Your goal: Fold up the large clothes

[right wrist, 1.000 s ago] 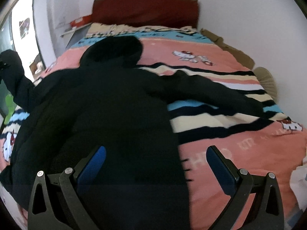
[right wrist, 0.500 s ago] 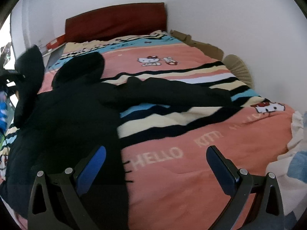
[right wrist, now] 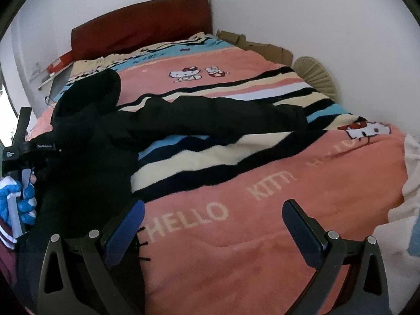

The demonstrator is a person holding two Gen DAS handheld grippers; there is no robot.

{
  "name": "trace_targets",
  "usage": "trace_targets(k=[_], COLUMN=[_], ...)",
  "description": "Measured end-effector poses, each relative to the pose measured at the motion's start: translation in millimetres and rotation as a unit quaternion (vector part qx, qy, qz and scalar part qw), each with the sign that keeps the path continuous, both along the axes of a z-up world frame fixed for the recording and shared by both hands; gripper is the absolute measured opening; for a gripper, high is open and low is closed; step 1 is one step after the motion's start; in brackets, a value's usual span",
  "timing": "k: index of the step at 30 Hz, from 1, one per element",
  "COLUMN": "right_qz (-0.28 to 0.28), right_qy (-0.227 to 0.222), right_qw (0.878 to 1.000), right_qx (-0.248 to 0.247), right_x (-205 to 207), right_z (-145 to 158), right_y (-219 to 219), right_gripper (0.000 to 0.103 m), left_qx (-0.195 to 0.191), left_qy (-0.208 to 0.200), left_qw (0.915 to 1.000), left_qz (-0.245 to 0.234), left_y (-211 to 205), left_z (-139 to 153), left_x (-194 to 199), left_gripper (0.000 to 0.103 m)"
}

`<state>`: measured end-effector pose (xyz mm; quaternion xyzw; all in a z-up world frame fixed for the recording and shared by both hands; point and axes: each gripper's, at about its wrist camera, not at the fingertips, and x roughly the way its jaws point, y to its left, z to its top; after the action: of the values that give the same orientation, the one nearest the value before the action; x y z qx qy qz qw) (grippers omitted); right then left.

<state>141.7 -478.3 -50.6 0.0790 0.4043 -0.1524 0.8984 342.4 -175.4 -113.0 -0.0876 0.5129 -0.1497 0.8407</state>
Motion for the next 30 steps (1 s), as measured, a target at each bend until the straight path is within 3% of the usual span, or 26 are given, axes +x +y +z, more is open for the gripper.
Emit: trace_targets(k=[4, 11, 15, 19, 25, 30], right_qz=[0.014, 0.053, 0.081, 0.117, 0.180, 0.224], right_qy=[0.002, -0.001, -0.003, -0.012, -0.027, -0.019], right_qw=[1.000, 0.998, 0.997, 0.993, 0.983, 0.974], right_qx=[-0.006, -0.013, -0.017, -0.019, -0.009, -0.016], right_x=[8, 29, 43, 70, 134, 192], right_z=[2, 9, 16, 28, 32, 7], right_y=[11, 50, 76, 106, 166, 221], right_gripper=[0.102, 0.102, 0.102, 0.102, 0.102, 0.102], left_qx=[0.012, -0.020, -0.010, 0.052, 0.131, 0.126], left_qy=[-0.028, -0.060, -0.082, -0.101, -0.103, -0.077], left_qw=[0.9992, 0.9949, 0.9948, 0.9935, 0.9841, 0.9857], left_qz=[-0.024, -0.079, -0.059, -0.011, 0.061, 0.081], left_y=[11, 30, 60, 127, 221, 248], left_z=[28, 80, 98, 108, 87, 32], left_x=[-15, -35, -31, -16, 13, 30], left_gripper=[0.050, 0.058, 0.058, 0.058, 0.058, 0.058])
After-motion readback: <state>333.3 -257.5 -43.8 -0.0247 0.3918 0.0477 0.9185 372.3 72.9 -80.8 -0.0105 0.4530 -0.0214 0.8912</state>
